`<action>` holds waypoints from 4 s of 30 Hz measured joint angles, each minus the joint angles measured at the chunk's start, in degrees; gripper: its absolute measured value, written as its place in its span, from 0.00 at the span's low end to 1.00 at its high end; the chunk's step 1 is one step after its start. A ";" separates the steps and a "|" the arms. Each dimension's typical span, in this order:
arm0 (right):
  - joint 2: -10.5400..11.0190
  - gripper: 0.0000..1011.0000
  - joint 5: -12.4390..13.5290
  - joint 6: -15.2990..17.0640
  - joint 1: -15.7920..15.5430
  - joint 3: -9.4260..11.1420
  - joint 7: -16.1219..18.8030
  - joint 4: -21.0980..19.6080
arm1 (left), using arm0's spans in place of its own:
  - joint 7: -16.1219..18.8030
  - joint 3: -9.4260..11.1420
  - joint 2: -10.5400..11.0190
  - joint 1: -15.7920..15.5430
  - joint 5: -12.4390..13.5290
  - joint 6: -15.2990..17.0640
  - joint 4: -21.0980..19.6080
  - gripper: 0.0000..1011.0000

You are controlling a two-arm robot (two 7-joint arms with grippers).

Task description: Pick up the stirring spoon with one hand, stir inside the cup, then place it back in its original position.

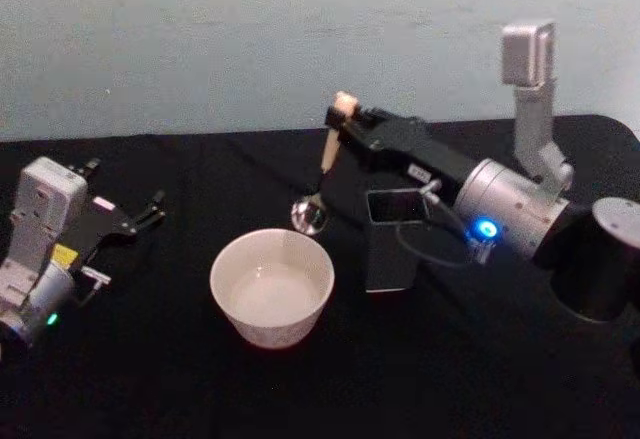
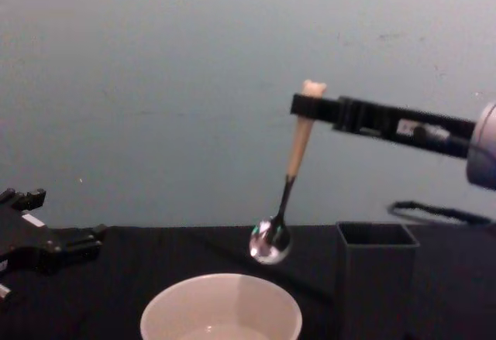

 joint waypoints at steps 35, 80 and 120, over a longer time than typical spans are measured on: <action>9.47 0.21 7.15 -4.33 -4.63 5.20 -1.54 -4.04 | 0.00 0.00 0.00 0.00 0.00 0.00 0.00 0.99; 9.15 0.21 1.31 -1.60 -5.25 0.55 -1.73 2.04 | 0.00 0.00 0.00 0.00 0.00 0.00 0.00 0.99; 8.84 0.58 0.73 -1.35 -5.44 0.74 -1.51 2.34 | 0.00 0.00 0.00 0.00 0.00 0.00 0.00 0.99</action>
